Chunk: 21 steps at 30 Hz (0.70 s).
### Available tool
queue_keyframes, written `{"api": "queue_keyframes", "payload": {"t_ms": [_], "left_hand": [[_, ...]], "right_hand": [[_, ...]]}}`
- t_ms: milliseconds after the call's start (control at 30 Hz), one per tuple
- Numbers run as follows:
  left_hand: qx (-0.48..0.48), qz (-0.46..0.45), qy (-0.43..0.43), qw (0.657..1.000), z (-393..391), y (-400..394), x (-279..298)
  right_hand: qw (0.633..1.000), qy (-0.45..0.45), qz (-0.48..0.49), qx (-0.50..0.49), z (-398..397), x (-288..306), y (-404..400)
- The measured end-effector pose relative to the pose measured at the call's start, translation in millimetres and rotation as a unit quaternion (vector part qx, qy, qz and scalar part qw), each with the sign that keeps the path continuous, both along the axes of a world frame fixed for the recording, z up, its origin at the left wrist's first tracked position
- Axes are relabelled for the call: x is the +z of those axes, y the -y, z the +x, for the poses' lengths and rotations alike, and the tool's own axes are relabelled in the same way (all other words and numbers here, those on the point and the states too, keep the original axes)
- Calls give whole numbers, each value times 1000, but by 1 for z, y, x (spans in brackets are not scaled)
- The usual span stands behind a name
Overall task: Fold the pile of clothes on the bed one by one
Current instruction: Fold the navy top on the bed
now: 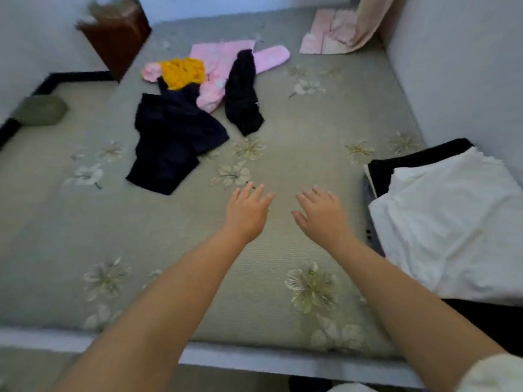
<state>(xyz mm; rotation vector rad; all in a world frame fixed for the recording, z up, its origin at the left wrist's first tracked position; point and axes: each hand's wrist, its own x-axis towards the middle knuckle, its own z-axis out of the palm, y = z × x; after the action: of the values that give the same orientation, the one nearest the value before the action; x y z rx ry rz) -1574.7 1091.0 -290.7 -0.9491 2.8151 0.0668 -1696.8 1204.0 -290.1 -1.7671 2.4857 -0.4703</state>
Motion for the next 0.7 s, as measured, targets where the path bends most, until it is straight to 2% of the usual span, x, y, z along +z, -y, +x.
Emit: {"api": "queue_keyframes", "payload": {"t_ms": [200, 367, 533, 700], "left_hand": [[129, -57, -41, 989, 203, 50, 53], [205, -92, -54, 973, 314, 81, 78], [234, -109, -70, 964, 368, 129, 77], [233, -91, -52, 967, 384, 204, 52]], "right_hand": [[993, -16, -26, 111, 175, 43, 84], [992, -38, 4, 124, 283, 60, 135], [992, -43, 23, 114, 322, 56, 191], [995, -56, 46, 70, 310, 31, 255]]}}
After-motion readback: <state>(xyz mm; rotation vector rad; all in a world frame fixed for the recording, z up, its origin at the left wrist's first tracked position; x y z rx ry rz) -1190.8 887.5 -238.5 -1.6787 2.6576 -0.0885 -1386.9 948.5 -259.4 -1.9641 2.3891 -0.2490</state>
